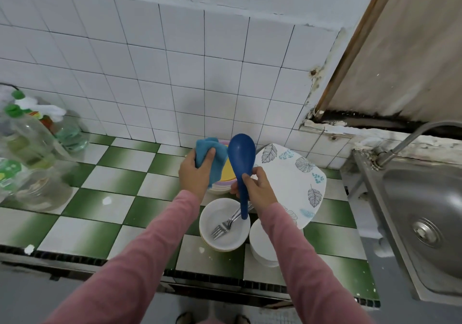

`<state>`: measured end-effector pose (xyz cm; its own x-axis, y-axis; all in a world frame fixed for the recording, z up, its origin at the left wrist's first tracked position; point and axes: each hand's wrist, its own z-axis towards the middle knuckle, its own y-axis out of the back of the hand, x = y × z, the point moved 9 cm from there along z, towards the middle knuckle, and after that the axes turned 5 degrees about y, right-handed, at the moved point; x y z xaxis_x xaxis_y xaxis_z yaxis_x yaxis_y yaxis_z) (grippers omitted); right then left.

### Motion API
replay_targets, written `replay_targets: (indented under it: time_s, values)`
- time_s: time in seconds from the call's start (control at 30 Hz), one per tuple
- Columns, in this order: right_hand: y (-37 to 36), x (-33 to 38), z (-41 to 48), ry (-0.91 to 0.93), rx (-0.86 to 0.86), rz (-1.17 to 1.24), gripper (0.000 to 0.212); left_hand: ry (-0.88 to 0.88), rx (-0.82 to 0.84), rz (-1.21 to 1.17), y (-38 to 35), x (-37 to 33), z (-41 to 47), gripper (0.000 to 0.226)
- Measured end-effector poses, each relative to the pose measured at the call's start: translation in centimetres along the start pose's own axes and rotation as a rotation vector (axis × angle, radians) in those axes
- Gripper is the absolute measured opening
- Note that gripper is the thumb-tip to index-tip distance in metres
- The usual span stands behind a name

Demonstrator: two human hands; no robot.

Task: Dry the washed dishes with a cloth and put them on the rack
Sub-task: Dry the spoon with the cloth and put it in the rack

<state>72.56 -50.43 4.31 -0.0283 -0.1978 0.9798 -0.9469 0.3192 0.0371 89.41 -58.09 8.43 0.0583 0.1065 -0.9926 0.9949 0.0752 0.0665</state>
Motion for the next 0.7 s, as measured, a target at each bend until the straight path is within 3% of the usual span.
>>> replay_targets:
  time_s: [0.17,0.27,0.4,0.47,0.6,0.7]
  values:
    - [-0.2,0.7,0.2,0.018,-0.015,0.113,0.026,-0.101,-0.175,-0.116,0.4,-1.8,0.0,0.008]
    - [-0.3,0.9,0.4,0.005,-0.032,0.145,0.04,-0.238,-0.244,-0.156,0.4,-4.0,0.0,0.023]
    - [-1.9,2.1,0.7,-0.047,0.058,0.296,0.025,-0.709,-0.041,0.285,-3.2,-7.2,-0.2,0.05]
    - [-2.7,2.6,0.7,-0.132,0.088,0.521,0.045,-0.874,0.166,0.555,-6.5,-6.7,-1.0,0.05]
    - [-1.2,2.4,1.9,-0.134,0.084,0.619,0.076,-0.522,0.501,0.753,-9.1,-2.3,-1.1,0.059]
    - [-0.9,1.6,2.2,-0.174,0.11,0.599,0.085,-0.452,0.609,0.778,-9.3,-1.5,-1.9,0.058]
